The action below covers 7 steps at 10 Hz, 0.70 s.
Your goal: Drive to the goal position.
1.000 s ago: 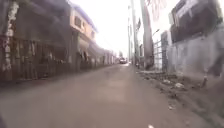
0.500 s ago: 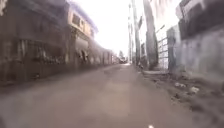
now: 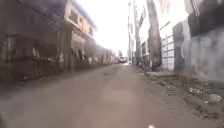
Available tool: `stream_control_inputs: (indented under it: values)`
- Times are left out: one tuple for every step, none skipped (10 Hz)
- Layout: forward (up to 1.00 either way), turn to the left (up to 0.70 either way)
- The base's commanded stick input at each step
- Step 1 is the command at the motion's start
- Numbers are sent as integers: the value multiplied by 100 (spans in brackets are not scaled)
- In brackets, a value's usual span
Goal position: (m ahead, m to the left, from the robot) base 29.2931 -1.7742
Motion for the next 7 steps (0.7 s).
stream_control_inputs:
  values:
    - [100, 0]
    - [100, 0]
    - [100, -15]
    - [100, -27]
    - [100, -27]
    - [100, 0]
    - [100, 0]
